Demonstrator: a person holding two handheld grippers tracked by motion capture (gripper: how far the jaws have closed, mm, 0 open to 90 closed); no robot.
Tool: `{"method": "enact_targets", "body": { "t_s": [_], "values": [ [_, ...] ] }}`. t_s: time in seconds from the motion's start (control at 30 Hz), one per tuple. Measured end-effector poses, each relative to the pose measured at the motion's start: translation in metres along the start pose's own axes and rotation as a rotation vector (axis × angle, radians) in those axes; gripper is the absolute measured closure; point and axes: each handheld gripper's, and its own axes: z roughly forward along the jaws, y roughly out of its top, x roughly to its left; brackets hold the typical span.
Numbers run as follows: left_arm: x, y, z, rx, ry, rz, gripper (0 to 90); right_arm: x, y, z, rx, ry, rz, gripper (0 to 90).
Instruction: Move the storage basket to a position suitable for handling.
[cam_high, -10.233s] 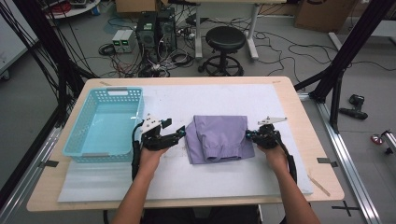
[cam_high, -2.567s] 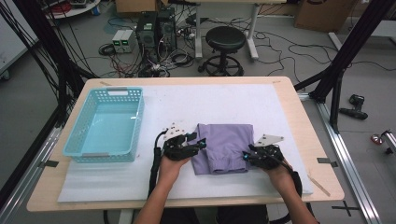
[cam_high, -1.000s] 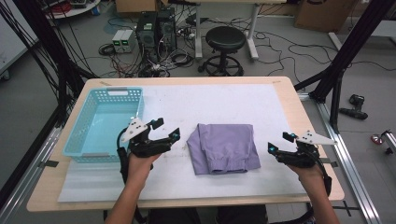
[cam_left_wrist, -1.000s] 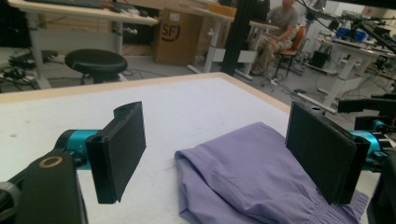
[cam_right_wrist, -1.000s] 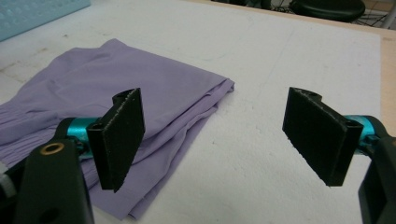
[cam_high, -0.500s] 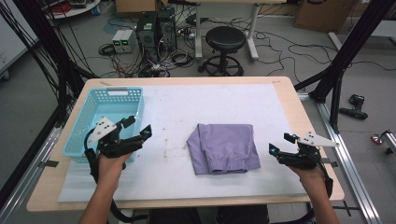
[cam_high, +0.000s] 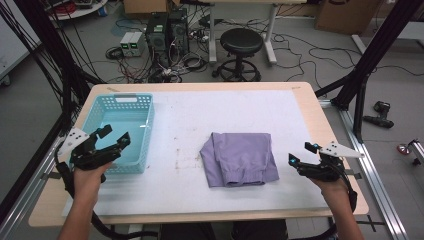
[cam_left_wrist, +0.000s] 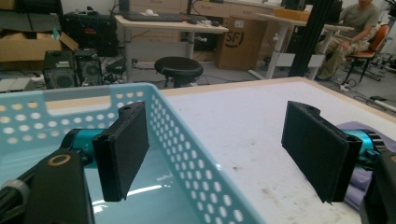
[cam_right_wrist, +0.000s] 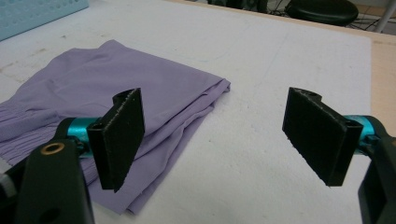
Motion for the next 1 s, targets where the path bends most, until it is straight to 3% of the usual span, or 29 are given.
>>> {"method": "enact_targets", "body": {
  "t_s": [0.13, 0.17, 0.23, 0.37, 0.5, 0.83, 1.0],
  "values": [
    [0.021, -0.002, -0.005, 0.015, 0.04, -0.024, 24.5, -0.001, -0.001, -0.001, 0.001, -0.006, 0.004, 21.1],
    [0.021, -0.002, -0.005, 0.015, 0.04, -0.024, 25.1, -0.002, -0.001, -0.001, 0.003, -0.009, 0.002, 21.0],
    [0.037, -0.006, -0.011, 0.021, 0.064, -0.019, 26.2, -0.002, -0.003, 0.0, 0.007, -0.012, 0.003, 21.1],
    [0.047, -0.009, -0.016, 0.023, 0.088, -0.03, 26.2, -0.002, -0.005, 0.001, 0.018, -0.013, 0.004, 21.1],
    [0.068, -0.013, -0.024, 0.055, 0.147, -0.043, 26.2, 0.001, -0.004, 0.001, 0.021, -0.015, -0.002, 21.1],
    [0.098, -0.026, -0.039, 0.108, 0.243, -0.075, 29.0, 0.003, -0.004, 0.004, 0.033, -0.019, -0.016, 21.1],
    [0.107, -0.038, -0.043, 0.145, 0.28, -0.114, 31.7, 0.006, -0.004, 0.006, 0.042, -0.016, -0.022, 21.1]
  ]
}}
